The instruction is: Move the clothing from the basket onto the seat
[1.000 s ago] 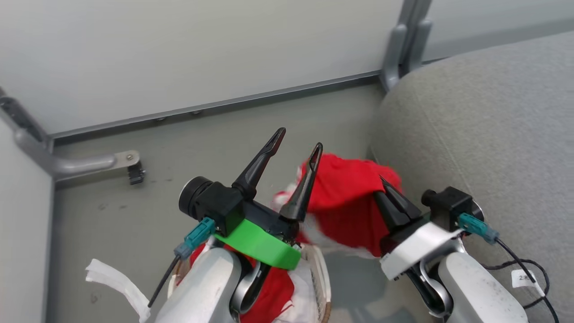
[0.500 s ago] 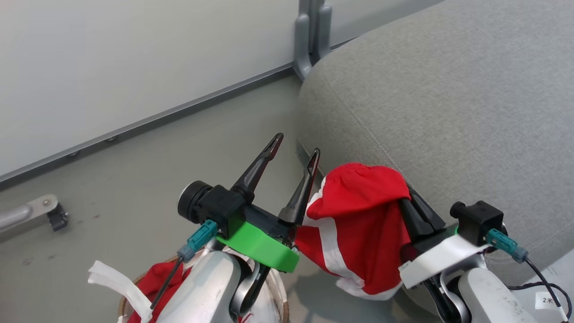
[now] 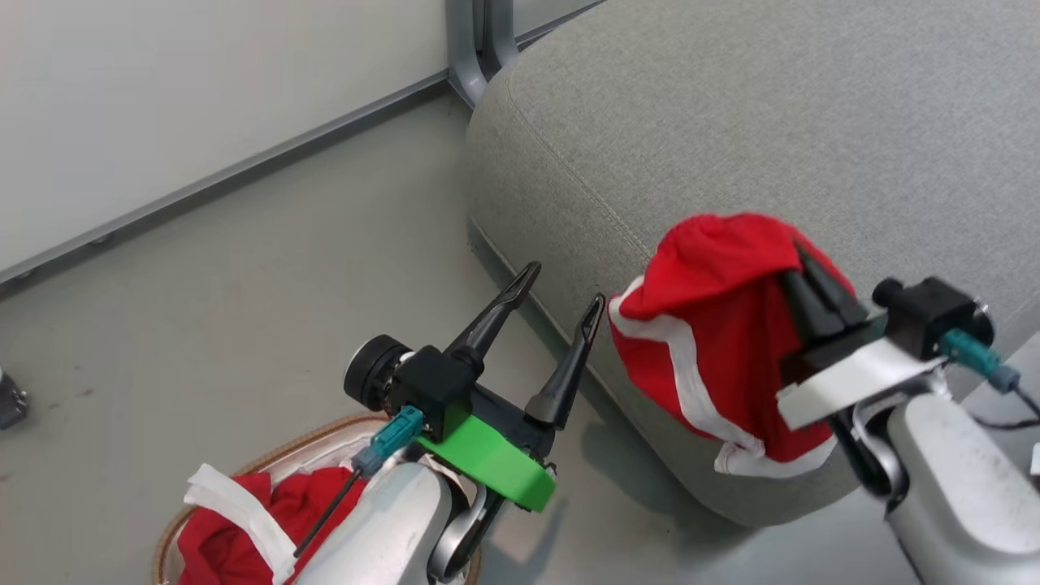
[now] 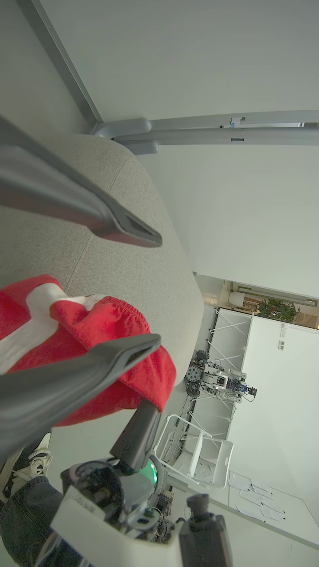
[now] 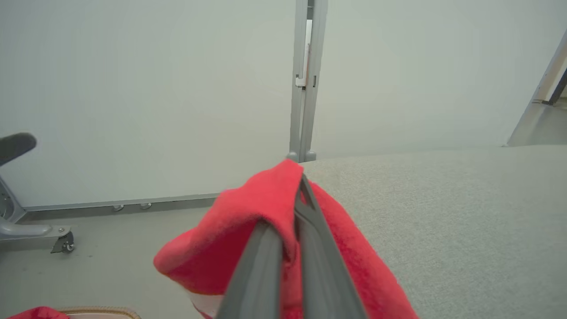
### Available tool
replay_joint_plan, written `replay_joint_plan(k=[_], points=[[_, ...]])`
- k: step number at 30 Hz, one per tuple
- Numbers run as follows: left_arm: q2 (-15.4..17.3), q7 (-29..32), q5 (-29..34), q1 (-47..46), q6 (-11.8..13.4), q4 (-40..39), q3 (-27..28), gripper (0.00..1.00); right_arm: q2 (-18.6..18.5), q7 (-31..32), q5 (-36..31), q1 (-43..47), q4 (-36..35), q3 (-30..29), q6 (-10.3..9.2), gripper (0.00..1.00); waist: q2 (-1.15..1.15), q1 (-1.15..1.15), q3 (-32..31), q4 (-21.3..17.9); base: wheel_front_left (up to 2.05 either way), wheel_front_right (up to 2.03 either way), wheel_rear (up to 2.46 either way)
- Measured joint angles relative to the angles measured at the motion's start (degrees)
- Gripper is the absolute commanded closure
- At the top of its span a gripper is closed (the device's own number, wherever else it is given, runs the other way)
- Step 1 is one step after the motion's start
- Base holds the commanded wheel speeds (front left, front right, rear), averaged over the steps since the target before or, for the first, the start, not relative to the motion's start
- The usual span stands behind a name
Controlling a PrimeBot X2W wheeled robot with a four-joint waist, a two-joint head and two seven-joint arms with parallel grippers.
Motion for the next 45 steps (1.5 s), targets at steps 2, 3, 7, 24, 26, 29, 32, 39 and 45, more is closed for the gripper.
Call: replay_joint_plan(k=[2,3,7,24,26,29,32,39,45], points=[[0.6,0.0,0.5,-0.6,0.0,0.5,-0.7,0.00,-2.8,0.0,-0.7,-4.1,1.1,-0.2,0.00,1.00,0.00,0.00,1.4,0.1,0.00,0.00,0.00],[0.7,0.0,0.5,-1.2,0.0,0.5,-0.8,0.00,-4.2,0.0,-1.1,-6.2,1.8,-0.2,0.00,1.00,0.00,0.00,2.0,0.2,0.00,0.00,0.00],[1.4,0.0,0.6,-2.9,0.0,0.5,-1.9,0.00,-8.4,0.0,-2.5,-14.4,4.2,-1.6,0.00,1.00,0.00,0.00,4.6,1.1,0.00,0.00,0.00],[2.6,0.0,1.9,-13.5,0.0,0.9,-8.1,0.00,-20.6,0.0,-7.8,-38.2,26.5,-13.2,0.01,1.00,0.00,0.01,19.0,9.0,0.00,0.00,0.00],[2.4,0.0,1.8,-14.5,0.0,1.0,-8.4,0.00,-20.5,0.0,-8.5,-39.0,28.6,-15.7,0.01,1.00,0.00,0.01,20.7,10.4,0.00,0.00,0.00],[2.2,0.0,1.9,-15.5,0.0,1.1,-8.3,0.00,-19.9,0.0,-9.4,-39.5,30.6,-17.3,0.01,1.00,0.00,0.02,23.1,12.4,0.00,0.00,0.00],[2.2,0.0,2.0,-16.1,0.0,1.6,-7.7,0.00,-18.7,0.0,-9.9,-39.3,32.6,-18.9,0.01,1.00,0.00,0.02,25.2,14.0,0.00,0.00,0.00],[2.6,0.0,2.4,-16.1,0.0,2.9,-5.8,0.00,-13.2,0.0,-11.0,-33.5,37.0,-25.8,0.01,0.00,0.00,0.01,28.5,16.6,0.00,0.00,0.00],[2.7,0.0,2.6,-14.9,0.0,3.2,-3.8,0.00,-9.9,0.0,-11.4,-26.3,32.3,-28.8,0.01,0.00,0.00,0.01,27.0,16.5,0.00,0.00,0.00]])
